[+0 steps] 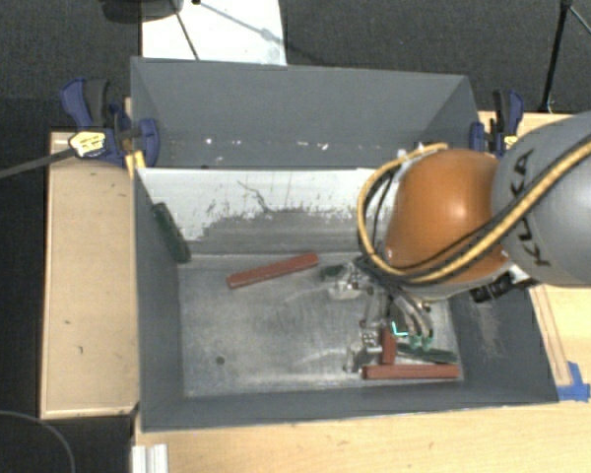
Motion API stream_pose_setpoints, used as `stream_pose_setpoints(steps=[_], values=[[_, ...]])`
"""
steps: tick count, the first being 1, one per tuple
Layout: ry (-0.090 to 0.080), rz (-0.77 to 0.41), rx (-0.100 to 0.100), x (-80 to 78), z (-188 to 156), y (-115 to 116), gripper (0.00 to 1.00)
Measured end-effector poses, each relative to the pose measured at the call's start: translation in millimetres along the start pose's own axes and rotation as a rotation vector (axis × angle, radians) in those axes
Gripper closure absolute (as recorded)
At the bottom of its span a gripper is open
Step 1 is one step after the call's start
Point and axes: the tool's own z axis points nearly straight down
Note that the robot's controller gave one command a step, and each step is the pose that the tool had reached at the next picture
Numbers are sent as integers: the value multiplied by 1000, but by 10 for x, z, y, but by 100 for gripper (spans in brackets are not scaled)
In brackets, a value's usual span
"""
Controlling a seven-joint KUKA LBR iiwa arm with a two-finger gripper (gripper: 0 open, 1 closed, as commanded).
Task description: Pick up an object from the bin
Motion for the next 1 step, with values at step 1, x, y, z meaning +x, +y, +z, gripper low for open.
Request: stream_pose_setpoints(steps=[1], values=[[-8,2,0,-18,-37,-3,0]])
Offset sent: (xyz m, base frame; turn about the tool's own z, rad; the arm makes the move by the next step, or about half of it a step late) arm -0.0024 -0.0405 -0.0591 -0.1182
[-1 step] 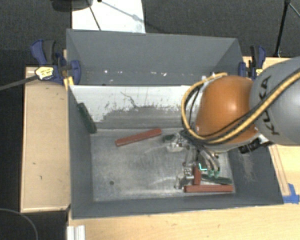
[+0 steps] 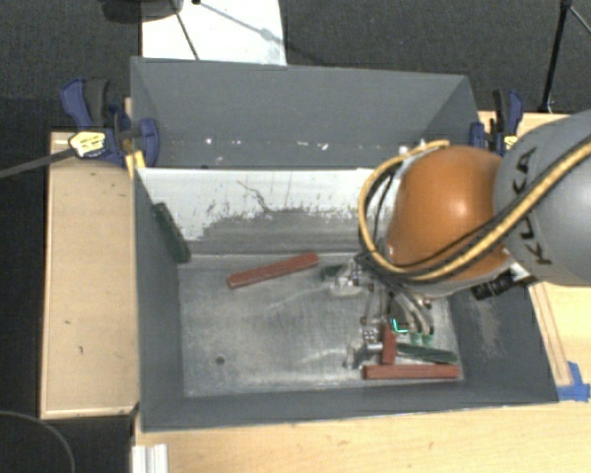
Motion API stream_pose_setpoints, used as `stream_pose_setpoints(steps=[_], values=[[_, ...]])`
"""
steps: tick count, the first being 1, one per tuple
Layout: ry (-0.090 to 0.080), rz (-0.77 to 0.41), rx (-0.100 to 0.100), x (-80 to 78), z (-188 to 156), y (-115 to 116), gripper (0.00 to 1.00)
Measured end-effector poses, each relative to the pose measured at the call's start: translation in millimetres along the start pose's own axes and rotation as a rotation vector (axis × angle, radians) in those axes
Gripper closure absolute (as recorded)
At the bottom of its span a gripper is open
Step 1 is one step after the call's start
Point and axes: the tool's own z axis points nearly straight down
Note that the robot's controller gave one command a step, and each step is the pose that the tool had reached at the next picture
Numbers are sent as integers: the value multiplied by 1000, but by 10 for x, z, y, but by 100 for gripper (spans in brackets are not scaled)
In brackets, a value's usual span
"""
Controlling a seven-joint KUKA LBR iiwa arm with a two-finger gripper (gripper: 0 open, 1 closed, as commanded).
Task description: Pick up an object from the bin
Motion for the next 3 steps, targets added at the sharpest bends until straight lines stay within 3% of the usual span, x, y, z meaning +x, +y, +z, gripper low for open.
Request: stream_pose_setpoints(steps=[1,2,3], values=[[-4,-62,-1,10,302,-192,0],[0,-209,0,-164,531,-574,0],[-2,-134,1,-114,778,-770,0]])
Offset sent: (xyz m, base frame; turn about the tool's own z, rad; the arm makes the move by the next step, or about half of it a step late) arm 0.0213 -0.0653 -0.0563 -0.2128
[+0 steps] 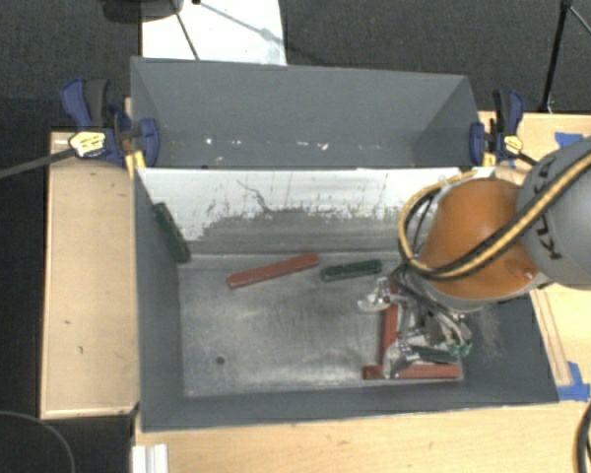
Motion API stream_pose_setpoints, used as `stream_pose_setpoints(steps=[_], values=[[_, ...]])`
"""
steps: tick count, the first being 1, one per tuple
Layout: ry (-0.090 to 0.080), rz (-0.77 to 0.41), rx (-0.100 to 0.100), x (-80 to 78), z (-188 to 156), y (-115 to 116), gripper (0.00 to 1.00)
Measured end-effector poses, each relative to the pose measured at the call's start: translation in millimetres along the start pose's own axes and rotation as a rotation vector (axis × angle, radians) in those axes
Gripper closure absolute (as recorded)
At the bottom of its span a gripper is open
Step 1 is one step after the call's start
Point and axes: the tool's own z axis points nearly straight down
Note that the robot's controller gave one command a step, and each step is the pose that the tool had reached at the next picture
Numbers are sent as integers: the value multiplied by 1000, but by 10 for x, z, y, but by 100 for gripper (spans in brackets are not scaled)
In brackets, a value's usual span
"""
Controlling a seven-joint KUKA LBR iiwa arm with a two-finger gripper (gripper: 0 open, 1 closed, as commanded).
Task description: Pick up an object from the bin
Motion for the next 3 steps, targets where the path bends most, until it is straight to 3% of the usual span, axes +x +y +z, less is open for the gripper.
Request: stream_pose_setpoints(steps=[1,2,3], values=[[1,-199,-1,245,284,-627,100],[1,-198,-1,245,283,-627,100],[5,-265,-3,132,-1796,-407,100]])
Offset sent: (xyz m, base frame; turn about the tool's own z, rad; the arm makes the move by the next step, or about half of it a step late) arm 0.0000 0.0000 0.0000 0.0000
